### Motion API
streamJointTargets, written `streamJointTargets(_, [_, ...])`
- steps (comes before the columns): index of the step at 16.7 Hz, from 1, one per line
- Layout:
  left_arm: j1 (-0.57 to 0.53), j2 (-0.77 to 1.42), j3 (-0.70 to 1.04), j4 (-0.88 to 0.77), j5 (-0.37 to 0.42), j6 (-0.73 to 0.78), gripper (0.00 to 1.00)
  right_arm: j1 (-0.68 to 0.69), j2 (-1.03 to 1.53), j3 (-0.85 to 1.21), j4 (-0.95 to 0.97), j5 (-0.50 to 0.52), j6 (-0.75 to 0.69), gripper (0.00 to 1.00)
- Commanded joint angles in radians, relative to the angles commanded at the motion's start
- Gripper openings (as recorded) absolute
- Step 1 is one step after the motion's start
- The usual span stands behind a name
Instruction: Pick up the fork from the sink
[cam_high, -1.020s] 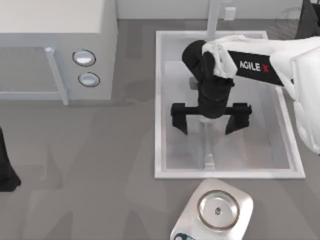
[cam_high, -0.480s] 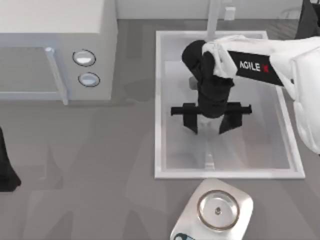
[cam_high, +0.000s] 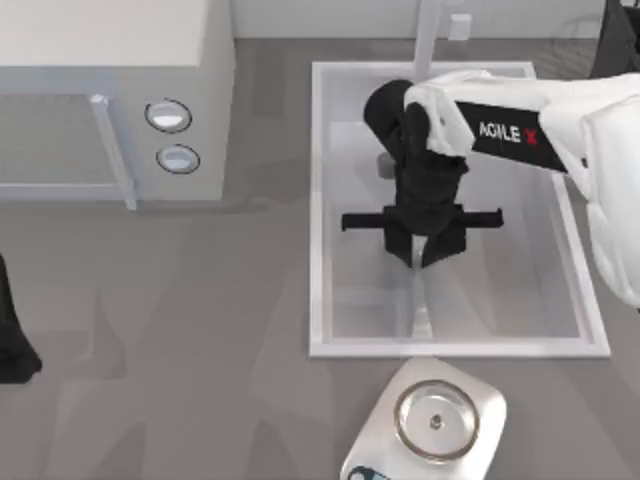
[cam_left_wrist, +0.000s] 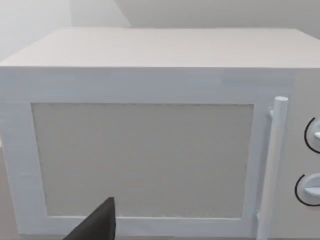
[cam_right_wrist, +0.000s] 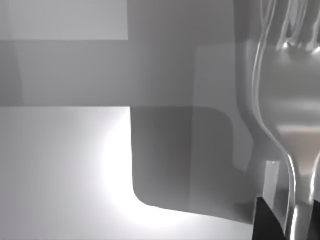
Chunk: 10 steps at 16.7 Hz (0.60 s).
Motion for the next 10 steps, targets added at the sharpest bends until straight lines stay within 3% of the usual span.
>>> streamJointTargets(6, [0.0, 0.0, 0.0, 0.0, 0.0, 0.0, 1.0, -0.004, -0.047, 0.022, -0.031, 0.018, -0.012, 0.0])
streamJointTargets(10, [0.0, 0.0, 0.0, 0.0, 0.0, 0.0, 1.0, -0.003, -0.071, 0.156, -0.187, 0.018, -0.011, 0.0])
